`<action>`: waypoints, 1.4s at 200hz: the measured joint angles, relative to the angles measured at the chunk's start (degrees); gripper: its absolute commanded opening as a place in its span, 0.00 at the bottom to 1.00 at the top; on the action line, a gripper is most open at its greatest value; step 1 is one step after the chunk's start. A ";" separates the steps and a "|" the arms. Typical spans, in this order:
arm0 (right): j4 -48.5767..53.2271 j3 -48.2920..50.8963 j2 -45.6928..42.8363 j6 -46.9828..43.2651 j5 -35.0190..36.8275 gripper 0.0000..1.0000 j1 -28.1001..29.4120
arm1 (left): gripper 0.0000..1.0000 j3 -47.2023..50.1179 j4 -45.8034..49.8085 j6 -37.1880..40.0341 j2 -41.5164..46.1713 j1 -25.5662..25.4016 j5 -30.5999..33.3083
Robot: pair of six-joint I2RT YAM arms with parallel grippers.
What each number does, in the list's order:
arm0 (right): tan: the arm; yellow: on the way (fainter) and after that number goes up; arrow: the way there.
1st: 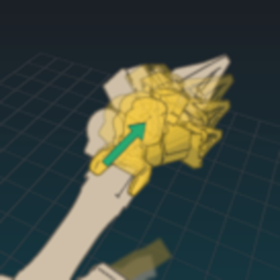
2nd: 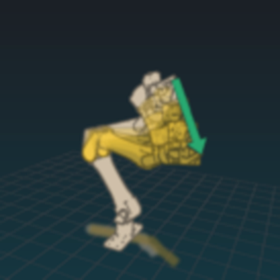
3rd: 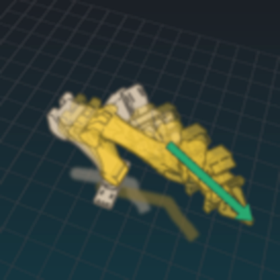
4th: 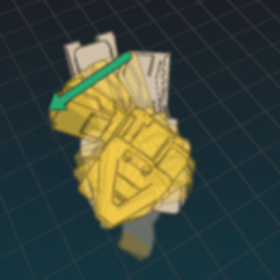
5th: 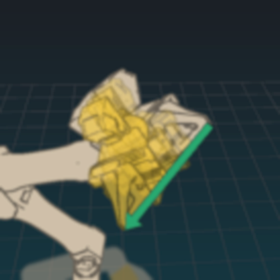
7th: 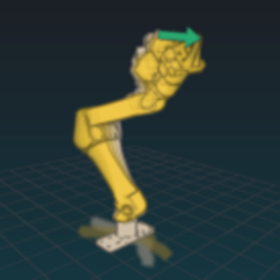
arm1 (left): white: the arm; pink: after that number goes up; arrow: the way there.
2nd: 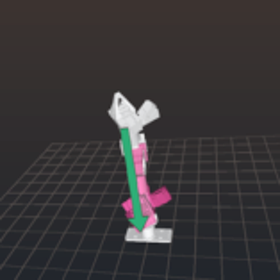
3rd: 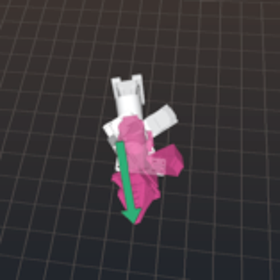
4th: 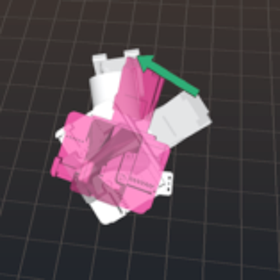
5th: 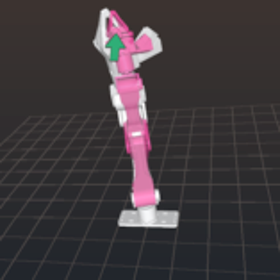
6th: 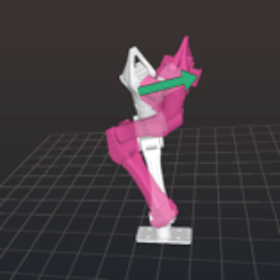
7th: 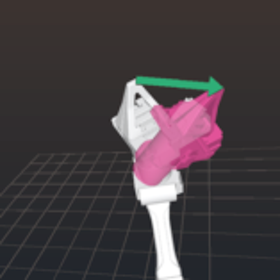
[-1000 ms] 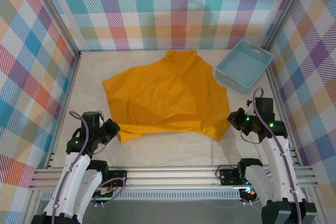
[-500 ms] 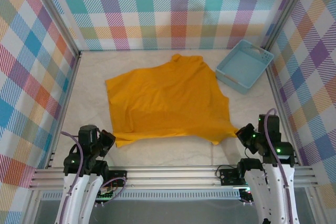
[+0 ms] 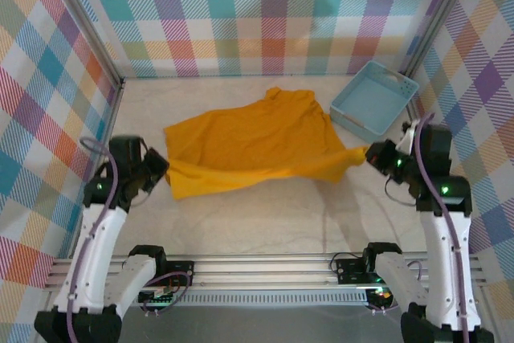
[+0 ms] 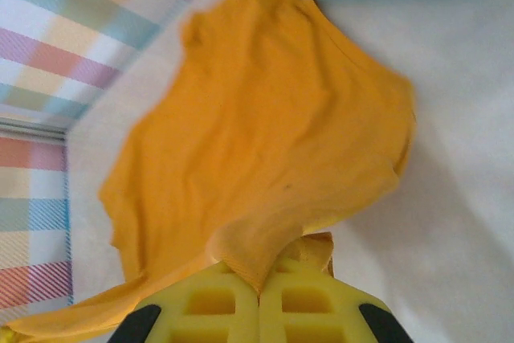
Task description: Fold the inside-out t-shirt
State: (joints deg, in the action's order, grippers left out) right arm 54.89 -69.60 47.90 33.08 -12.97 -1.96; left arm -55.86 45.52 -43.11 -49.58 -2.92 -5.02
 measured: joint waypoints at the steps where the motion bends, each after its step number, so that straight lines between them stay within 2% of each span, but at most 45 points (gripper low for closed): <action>1: -0.11 -0.26 0.15 -0.09 0.02 0.00 0.00 | 0.00 -0.31 -0.04 0.09 -0.20 0.00 0.00; 36: -1.22 -11.87 4.35 -4.11 0.28 0.00 0.00 | 0.00 -12.00 -0.96 4.92 -3.02 0.00 -1.38; 80: -0.04 -20.41 2.47 -8.02 1.62 0.00 0.00 | 0.00 -19.23 -0.59 9.22 2.84 0.00 -1.53; 139: 1.86 -21.64 -4.02 -10.05 2.71 0.00 0.00 | 0.00 -18.62 1.40 11.47 10.51 0.00 -1.53; 174: 2.32 -17.92 -3.30 -10.08 2.38 0.00 0.00 | 0.00 -13.84 3.39 11.47 9.42 0.00 -1.25; 198: 0.57 -16.41 1.46 -10.05 0.92 0.00 0.00 | 0.00 -13.75 3.65 11.45 2.08 0.00 0.28; 236: -6.86 -17.25 16.48 -9.57 -3.69 0.00 0.04 | 0.00 -18.93 0.46 10.32 -18.95 1.16 1.70; 257: -11.58 -21.86 28.74 -8.11 -5.90 0.00 0.22 | 0.00 -28.15 -1.20 9.51 -32.68 2.95 0.81; 280: -14.88 -33.18 41.88 -6.51 -7.93 0.00 0.61 | 0.00 -45.83 -2.27 9.46 -47.87 4.98 -2.21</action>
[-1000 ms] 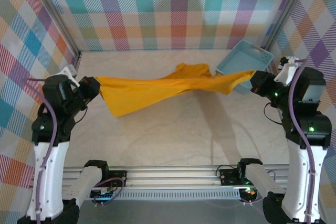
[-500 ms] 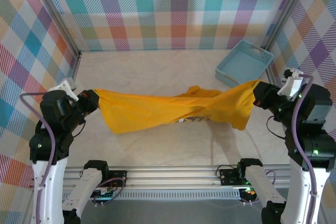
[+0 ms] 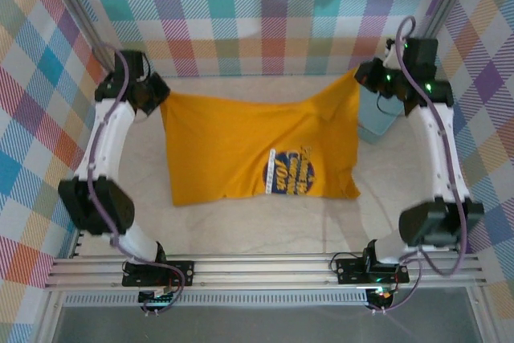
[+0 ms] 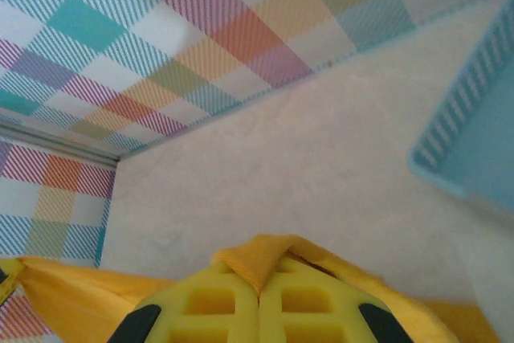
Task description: Fold the inside-out t-shirt
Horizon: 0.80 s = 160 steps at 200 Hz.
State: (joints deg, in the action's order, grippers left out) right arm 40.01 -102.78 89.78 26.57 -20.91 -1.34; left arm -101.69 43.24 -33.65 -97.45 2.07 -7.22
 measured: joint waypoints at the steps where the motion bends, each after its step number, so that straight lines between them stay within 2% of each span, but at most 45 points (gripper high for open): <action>1: -0.13 -0.52 0.44 -0.02 -0.04 0.00 0.00 | 0.00 -0.66 0.02 0.02 -0.46 0.07 -0.07; 23: -1.53 -18.38 11.76 0.90 -1.77 0.00 0.35 | 0.00 -21.46 0.07 0.04 -12.44 1.70 -3.43; 53: -2.43 -52.92 26.32 1.90 -2.99 0.00 0.24 | 0.00 -50.66 -0.09 -0.15 -23.37 3.58 -8.46; 61: -3.89 -57.40 27.28 2.78 -3.50 0.00 0.02 | 0.00 -56.06 -0.76 -0.22 -24.20 4.20 -9.86; 74: -7.17 -58.18 25.55 4.15 -4.39 0.00 -0.52 | 0.00 -59.98 -2.80 -0.37 -23.21 5.38 -11.74; 95: -12.90 -48.89 17.97 4.50 -5.35 0.00 -1.07 | 0.00 -57.77 -5.86 0.48 -17.68 6.84 -13.42; 118: -14.34 -43.65 13.20 3.56 -6.51 0.00 -1.25 | 0.00 -47.91 -9.64 3.02 -9.14 7.15 -14.82; 141: -14.23 -38.84 10.73 1.99 -8.66 0.00 -1.27 | 0.00 -33.53 -13.42 5.62 -0.26 7.13 -15.74; 160: -14.53 -27.32 6.34 1.22 -11.02 0.00 -1.25 | 0.00 -16.85 -16.87 7.69 7.78 7.15 -15.82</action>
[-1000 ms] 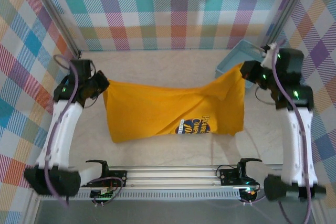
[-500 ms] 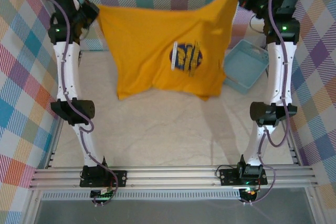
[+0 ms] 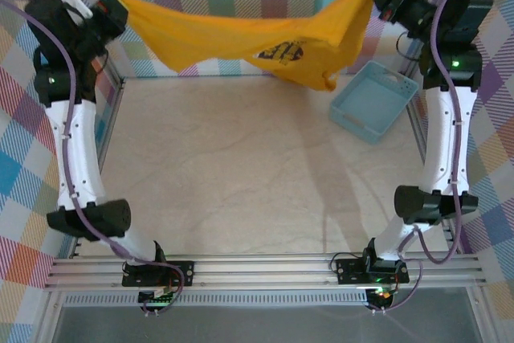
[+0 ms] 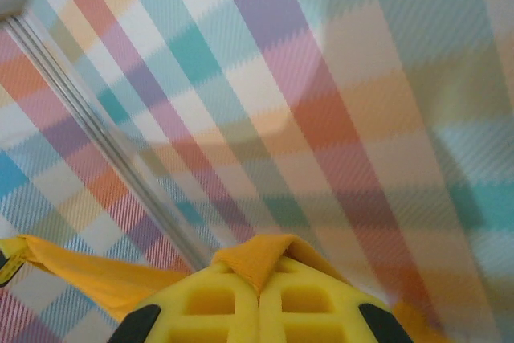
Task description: Fold the inside-out t-shirt
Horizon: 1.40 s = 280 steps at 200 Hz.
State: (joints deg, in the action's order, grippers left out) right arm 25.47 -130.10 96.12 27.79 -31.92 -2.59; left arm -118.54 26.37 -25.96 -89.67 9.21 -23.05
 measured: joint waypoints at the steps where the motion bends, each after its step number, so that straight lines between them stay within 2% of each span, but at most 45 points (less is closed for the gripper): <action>1: 0.00 0.57 -0.22 0.00 -0.15 0.00 0.02 | 0.00 0.57 -0.04 0.04 0.26 0.00 0.00; 42: 0.66 40.92 -16.87 -0.17 -0.61 0.00 0.57 | 0.00 37.18 -5.40 1.29 14.62 -0.22 -0.57; 61: 4.26 55.34 -24.68 0.02 0.87 0.00 0.70 | 0.00 51.60 -7.34 0.28 21.05 -2.25 -0.24; 97: 11.67 72.26 -38.45 0.90 2.95 0.00 0.70 | 0.00 73.50 -5.84 -2.34 38.34 -11.74 2.40; 137: 22.03 84.26 -49.62 5.16 8.72 0.00 0.68 | 0.00 90.09 1.49 -10.58 58.47 -12.20 8.22; 175: 31.01 87.52 -59.06 9.40 16.06 0.00 0.68 | 0.00 97.50 9.77 -17.05 71.17 -12.20 11.17; 239: 44.52 87.49 -70.14 13.88 26.60 0.00 0.68 | 0.00 97.35 21.22 -22.43 81.05 -12.20 15.78; 280: 47.50 87.10 -71.14 15.28 27.98 0.00 0.68 | 0.00 97.15 23.52 -24.70 86.33 -12.20 17.25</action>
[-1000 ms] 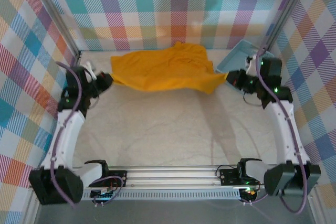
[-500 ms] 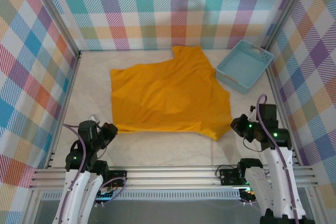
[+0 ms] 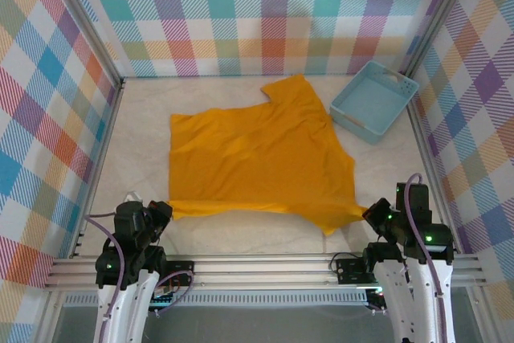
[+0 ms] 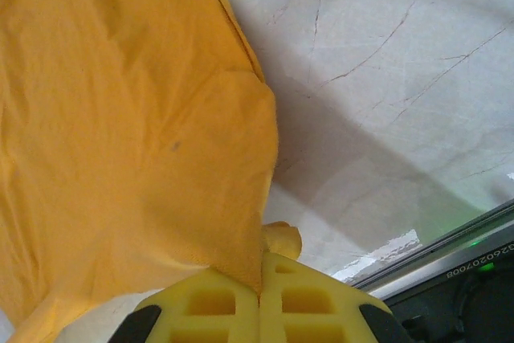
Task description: Fold the inside-out t-shirt
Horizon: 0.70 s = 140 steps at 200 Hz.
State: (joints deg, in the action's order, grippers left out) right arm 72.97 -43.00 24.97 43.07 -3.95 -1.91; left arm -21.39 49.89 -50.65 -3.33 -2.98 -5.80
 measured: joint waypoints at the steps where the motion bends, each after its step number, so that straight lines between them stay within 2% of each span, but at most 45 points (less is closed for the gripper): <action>1: -0.04 0.00 0.04 0.00 -0.04 0.00 0.00 | 0.00 0.02 -0.11 -0.02 0.00 0.00 -0.04; 30: -3.48 -0.09 5.55 -0.61 -2.54 0.00 0.00 | 0.00 0.72 -4.96 0.04 -6.32 0.00 -2.80; 63: -9.35 -3.28 17.22 -3.52 -3.23 0.00 0.00 | 0.00 -2.40 -9.86 3.39 -22.73 0.00 -3.52; 102: -18.51 -8.90 30.97 -6.32 -4.74 0.00 0.02 | 0.00 -11.41 -13.79 7.37 -37.00 0.00 1.05; 140: -24.33 -18.23 44.68 -9.20 -5.97 0.00 0.33 | 0.00 -15.54 -17.77 10.05 -48.33 0.00 5.62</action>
State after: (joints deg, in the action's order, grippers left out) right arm 48.64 -61.23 69.65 33.87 -9.91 -1.58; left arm -36.93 32.12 -40.60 -51.66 -2.98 -0.19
